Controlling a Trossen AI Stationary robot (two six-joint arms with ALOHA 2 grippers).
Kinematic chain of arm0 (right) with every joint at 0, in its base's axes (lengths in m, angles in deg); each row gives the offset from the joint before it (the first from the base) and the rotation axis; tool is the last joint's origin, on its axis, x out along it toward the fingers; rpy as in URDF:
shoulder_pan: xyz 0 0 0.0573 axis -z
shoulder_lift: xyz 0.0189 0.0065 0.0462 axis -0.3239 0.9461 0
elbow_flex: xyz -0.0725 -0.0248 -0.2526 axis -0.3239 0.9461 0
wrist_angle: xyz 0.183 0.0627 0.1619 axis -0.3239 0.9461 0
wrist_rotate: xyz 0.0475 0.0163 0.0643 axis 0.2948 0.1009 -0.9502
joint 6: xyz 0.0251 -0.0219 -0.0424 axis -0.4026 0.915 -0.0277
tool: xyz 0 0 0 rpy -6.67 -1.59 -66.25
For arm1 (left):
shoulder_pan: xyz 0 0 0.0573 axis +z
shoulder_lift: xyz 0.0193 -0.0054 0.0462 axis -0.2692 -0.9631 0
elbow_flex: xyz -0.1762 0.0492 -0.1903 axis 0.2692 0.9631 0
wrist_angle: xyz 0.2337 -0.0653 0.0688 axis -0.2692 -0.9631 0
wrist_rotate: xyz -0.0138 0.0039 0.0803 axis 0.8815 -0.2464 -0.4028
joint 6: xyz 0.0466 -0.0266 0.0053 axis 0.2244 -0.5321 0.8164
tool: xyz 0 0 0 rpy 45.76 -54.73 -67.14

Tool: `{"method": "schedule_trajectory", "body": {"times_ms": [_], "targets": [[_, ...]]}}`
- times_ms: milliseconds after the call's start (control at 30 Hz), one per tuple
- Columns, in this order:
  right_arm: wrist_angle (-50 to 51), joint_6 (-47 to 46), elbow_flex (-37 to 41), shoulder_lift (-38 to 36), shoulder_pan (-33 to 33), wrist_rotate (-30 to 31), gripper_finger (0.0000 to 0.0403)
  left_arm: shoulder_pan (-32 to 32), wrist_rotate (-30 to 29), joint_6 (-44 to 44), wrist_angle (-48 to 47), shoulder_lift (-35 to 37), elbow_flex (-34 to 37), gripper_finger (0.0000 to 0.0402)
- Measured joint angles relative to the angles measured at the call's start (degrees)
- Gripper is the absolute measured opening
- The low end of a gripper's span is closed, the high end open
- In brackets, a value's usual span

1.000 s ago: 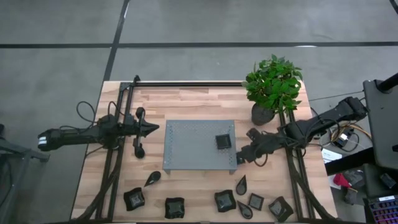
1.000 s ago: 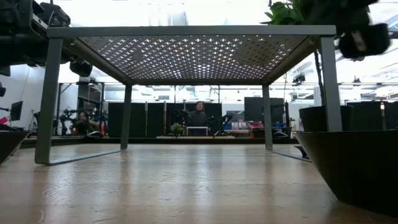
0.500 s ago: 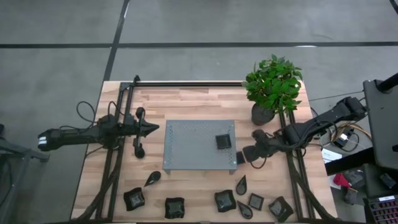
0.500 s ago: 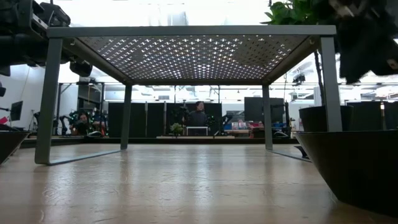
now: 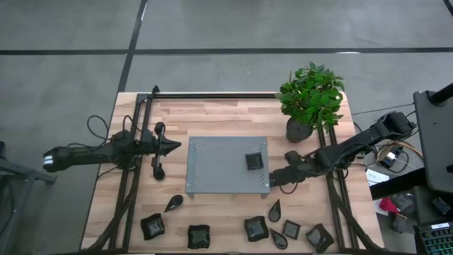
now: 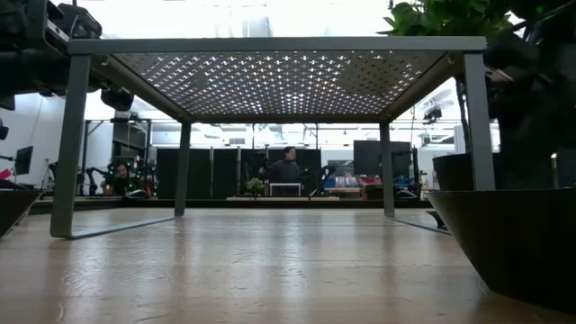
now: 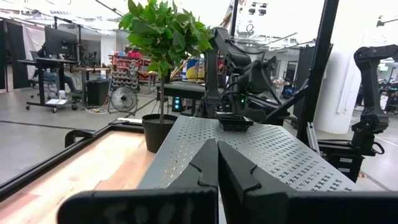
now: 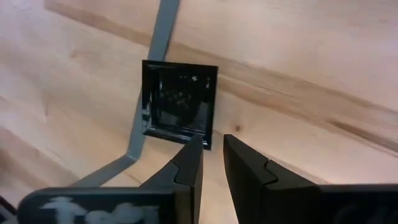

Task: Pick & Place Mini shaped plates
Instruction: Stack the black square plate on the black square plates on the shelf

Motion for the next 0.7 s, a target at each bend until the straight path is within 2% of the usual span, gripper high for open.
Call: {"method": "schedule_trajectory", "body": {"times_ms": [167,700], "targets": [[-5.2,2.3,1.4,3.6,1.0,0.2,0.0057,0.0,0.0,0.0,0.0,0.0,0.0,0.0000],[-8.0,3.7,1.5,9.9,1.3,0.0,0.0077,0.0,0.0,0.0,0.0,0.0,0.0,0.0000]]}}
